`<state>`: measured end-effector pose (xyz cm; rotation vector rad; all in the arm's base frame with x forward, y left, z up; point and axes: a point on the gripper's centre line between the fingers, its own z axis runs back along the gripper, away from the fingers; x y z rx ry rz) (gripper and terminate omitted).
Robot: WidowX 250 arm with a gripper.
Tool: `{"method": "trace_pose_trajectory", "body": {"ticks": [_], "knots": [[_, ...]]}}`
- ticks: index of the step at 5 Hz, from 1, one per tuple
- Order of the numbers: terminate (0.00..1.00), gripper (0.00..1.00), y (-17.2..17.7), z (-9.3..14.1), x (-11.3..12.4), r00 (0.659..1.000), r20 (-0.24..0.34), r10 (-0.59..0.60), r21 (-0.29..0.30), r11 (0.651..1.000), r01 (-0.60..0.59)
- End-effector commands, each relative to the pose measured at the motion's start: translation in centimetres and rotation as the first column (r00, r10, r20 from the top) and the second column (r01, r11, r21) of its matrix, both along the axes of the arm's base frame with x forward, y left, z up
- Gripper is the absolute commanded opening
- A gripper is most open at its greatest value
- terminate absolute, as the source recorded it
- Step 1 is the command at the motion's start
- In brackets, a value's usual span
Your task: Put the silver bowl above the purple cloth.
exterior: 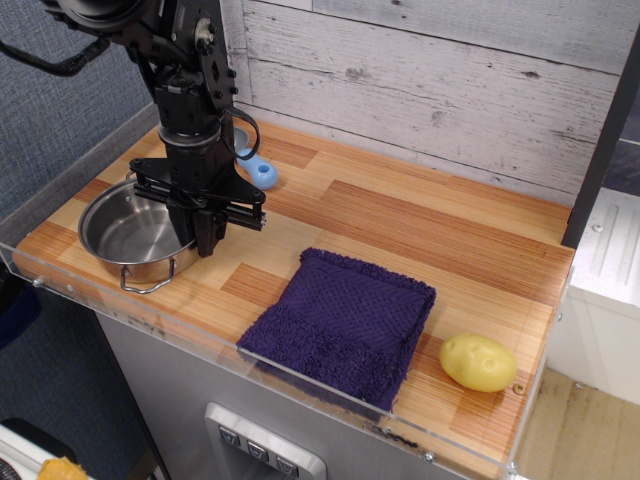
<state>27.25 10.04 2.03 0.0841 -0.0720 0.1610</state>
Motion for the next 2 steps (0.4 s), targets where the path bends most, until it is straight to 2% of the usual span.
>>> {"method": "trace_pose_trajectory", "body": {"ticks": [1,2], "knots": [[0.00,0.00,-0.8,3.0,-0.1,0.998,0.061,-0.033,0.014,0.999,0.032],[0.00,0.00,-1.5,5.3,0.4,0.993,0.103,-0.059,0.018,0.998,0.057]]}}
